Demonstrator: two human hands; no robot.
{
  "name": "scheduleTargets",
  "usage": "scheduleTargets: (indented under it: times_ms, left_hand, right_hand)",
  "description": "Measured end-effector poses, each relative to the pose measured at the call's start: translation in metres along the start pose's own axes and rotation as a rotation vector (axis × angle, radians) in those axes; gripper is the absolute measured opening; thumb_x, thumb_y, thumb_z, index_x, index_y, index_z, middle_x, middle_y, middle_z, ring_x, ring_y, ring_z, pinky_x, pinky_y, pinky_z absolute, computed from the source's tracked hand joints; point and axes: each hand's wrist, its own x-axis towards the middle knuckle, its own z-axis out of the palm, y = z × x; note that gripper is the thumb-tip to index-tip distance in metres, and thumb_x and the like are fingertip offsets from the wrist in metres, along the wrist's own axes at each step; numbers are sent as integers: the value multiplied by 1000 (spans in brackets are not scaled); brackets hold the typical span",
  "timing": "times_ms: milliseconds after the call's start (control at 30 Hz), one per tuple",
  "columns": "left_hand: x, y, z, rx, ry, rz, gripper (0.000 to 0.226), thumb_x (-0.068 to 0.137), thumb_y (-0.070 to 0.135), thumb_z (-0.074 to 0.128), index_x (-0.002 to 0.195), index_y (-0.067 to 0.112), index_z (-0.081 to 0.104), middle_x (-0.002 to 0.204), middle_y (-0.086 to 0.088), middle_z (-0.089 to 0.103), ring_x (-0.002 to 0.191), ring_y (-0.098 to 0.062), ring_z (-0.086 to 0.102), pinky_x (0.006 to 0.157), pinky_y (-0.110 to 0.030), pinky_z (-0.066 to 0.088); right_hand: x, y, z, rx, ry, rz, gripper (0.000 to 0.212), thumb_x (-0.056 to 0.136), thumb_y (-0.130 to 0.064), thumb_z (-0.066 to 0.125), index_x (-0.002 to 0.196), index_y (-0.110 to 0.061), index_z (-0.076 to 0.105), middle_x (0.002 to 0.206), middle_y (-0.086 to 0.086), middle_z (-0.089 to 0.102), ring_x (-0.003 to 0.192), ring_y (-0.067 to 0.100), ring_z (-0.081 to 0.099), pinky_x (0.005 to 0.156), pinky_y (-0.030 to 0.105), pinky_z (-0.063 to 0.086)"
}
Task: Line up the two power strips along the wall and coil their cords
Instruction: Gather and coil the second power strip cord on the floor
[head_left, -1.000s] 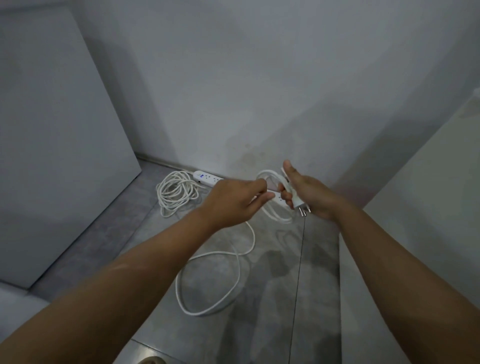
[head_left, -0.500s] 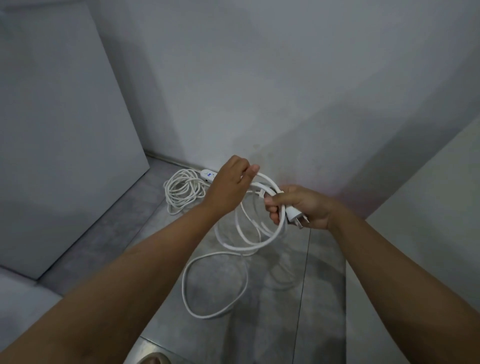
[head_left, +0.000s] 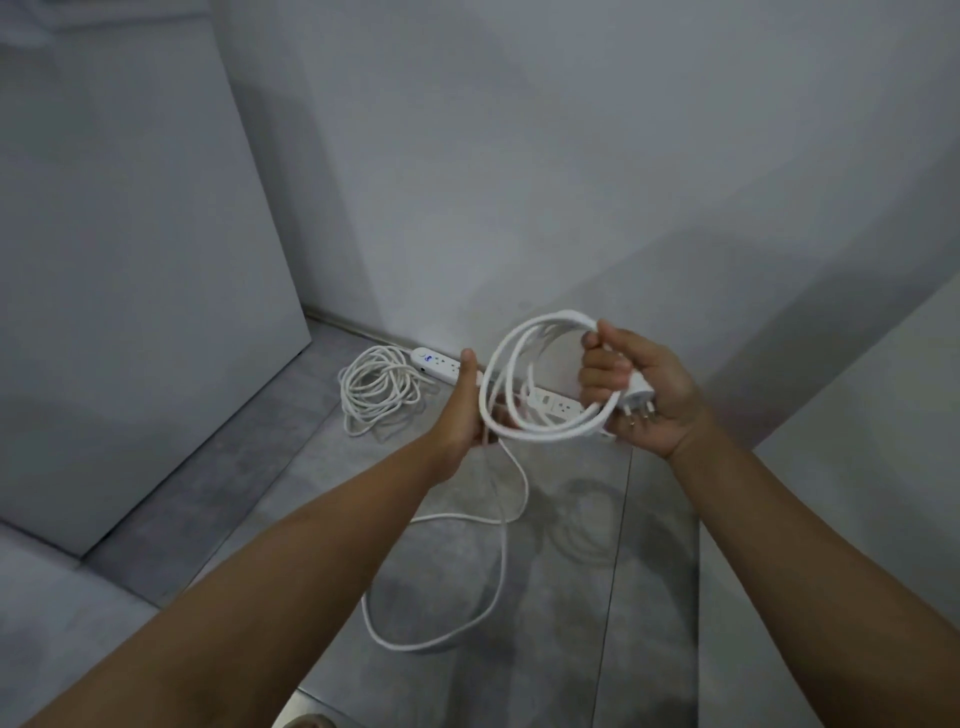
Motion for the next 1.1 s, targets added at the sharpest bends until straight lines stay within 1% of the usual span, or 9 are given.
scheduleTargets:
  times_ms: [167, 300, 367, 433, 500, 567, 700, 933, 1100]
  left_hand:
    - [-20, -38, 13, 374, -209, -187, 70, 93, 66, 17, 71, 12, 56, 63, -10, 61, 52, -13, 57, 60, -23, 43]
    - [-26, -60, 18, 1133, -606, -423, 43, 100, 40, 43, 72, 9, 52, 84, -13, 64, 57, -12, 63, 58, -23, 45]
    - [-27, -59, 25, 1086, -658, -585, 36, 102, 24, 42, 73, 5, 50, 79, -12, 61, 90, -33, 69, 60, -26, 46]
    - [-29, -44, 39, 1074, -641, -605, 31, 103, 20, 38, 84, -3, 49, 72, -10, 53, 90, -43, 65, 60, -30, 47]
    - [-30, -21, 53, 1254, -616, -418, 29, 102, 25, 37, 104, 0, 51, 85, -18, 58, 75, -33, 62, 64, -35, 48]
    - [-32, 4, 63, 1496, -563, -54, 34, 100, 34, 39, 112, 8, 57, 115, -20, 61, 97, -34, 60, 81, -35, 45]
    - [-32, 51, 73, 1512, -313, 376, 27, 90, 43, 47, 79, 21, 59, 106, -12, 63, 101, -31, 58, 75, -31, 41]
    - [-18, 73, 44, 1250, -13, 514, 36, 75, 47, 47, 62, 13, 54, 56, 0, 51, 63, -19, 50, 54, -28, 30]
    - [-12, 71, 30, 1155, 89, 516, 30, 72, 44, 47, 65, 16, 56, 59, 1, 57, 66, -19, 57, 60, -32, 42]
  right_hand:
    - [-8, -30, 4, 149, 152, -274, 21, 65, -13, 73, 72, -13, 52, 46, -6, 42, 40, 6, 44, 43, 18, 43]
    - [-9, -45, -1, -78, 509, -542, 21, 95, -16, 53, 75, -17, 47, 46, -6, 41, 41, 7, 44, 46, 17, 42]
    - [-11, -46, -4, -234, 612, -631, 18, 99, -17, 50, 80, -17, 48, 46, -6, 44, 42, 8, 46, 48, 20, 44]
    - [-12, -45, -8, -297, 670, -684, 18, 98, -17, 51, 81, -16, 49, 46, -6, 45, 42, 8, 48, 47, 22, 44]
    - [-12, -43, -13, -425, 750, -704, 18, 98, -17, 52, 80, -15, 50, 46, -6, 48, 41, 8, 50, 47, 24, 44]
    - [-10, -37, -18, -617, 811, -681, 20, 97, -22, 54, 77, -17, 53, 48, -6, 51, 42, 10, 52, 52, 28, 43]
    - [-14, -22, -22, -1037, 883, -458, 45, 97, -50, 42, 78, -12, 57, 57, 3, 56, 44, 10, 55, 53, 23, 44]
    - [-17, -4, -26, -965, 702, -33, 74, 87, -75, 31, 75, -12, 69, 69, 12, 66, 64, 26, 62, 67, 34, 47]
    - [-10, 3, -23, -1112, 404, 74, 34, 91, -45, 58, 87, -12, 65, 73, 5, 63, 58, 13, 54, 58, 26, 43]
